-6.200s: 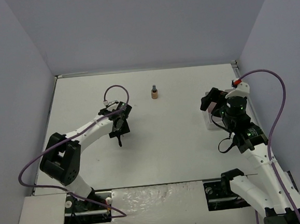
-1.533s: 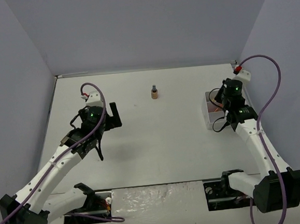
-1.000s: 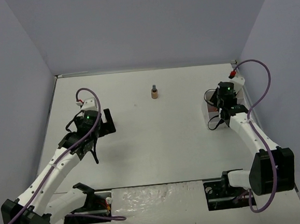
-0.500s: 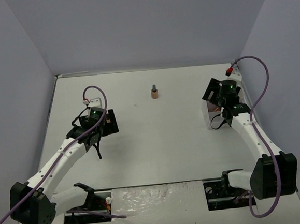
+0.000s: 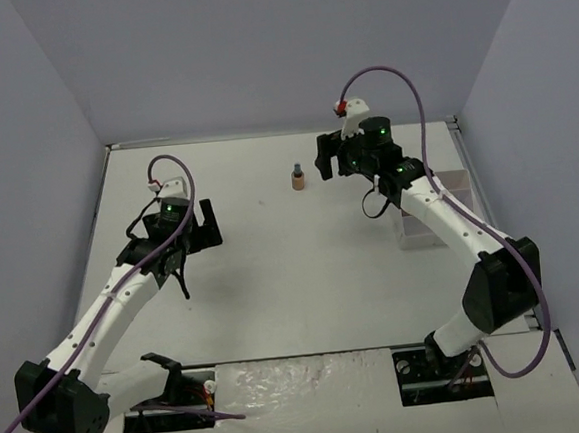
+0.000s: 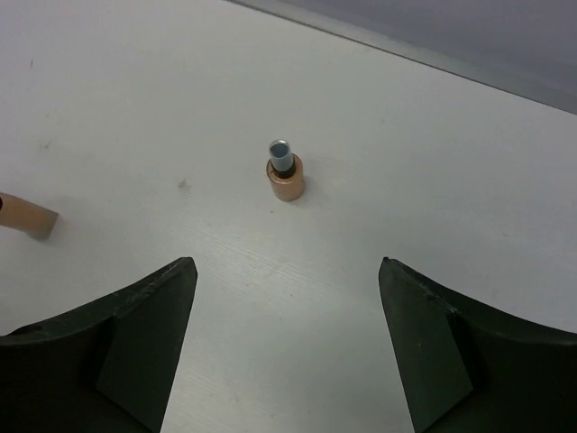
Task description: Organize the makeup
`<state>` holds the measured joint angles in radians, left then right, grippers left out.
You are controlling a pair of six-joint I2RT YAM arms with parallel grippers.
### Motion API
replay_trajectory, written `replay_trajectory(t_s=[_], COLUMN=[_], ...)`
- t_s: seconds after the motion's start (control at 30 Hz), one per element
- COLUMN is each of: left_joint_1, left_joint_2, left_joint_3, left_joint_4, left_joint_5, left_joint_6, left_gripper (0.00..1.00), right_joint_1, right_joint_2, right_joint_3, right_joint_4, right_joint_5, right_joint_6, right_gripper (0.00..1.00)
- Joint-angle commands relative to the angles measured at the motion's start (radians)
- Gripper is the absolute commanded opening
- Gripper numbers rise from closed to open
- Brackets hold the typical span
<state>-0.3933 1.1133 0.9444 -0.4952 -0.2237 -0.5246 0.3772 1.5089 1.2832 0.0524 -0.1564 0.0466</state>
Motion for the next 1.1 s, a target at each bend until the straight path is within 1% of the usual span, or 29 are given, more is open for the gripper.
replay_trajectory(t_s=[0.0,0.33,0.4,0.63,0.83,1.07], left_joint_1=[0.032,0.051,0.052,0.053,0.054,0.057], left_joint_2=[-0.083,-0.138,-0.144,-0.156,-0.155,-0.151], left_joint_3=[0.061,0.059,0.06,0.06,0.053,0.051], left_joint_4=[-0.041,-0.143,-0.158,-0.177,-0.18,-0.172], left_joint_5=[0.002,0.002,-0.001,-0.003,-0.002,0.0], left_joint_6=[0.049,0.06,0.062,0.071,0.071,0.076], left_gripper=[0.97,0.97,0.97,0.97,0.97,0.97], right_joint_1=[0.044,0.074,0.075,0.075,0.074,0.074], right_joint_2=[0.18,0.454,0.503,0.58,0.643,0.691], right_joint_3=[0.134,0.319,0.342,0.378,0.434,0.455], right_joint_4=[0.038,0.089,0.094,0.136,0.138,0.137], right_joint_5=[-0.102,-0.104,-0.095,-0.074,-0.083,-0.072], right_joint_6=[-0.135,-0.176,-0.181,-0.186,-0.189,-0.187], right_gripper=[0.77,0.67,0.64,0.58,0.49,0.48])
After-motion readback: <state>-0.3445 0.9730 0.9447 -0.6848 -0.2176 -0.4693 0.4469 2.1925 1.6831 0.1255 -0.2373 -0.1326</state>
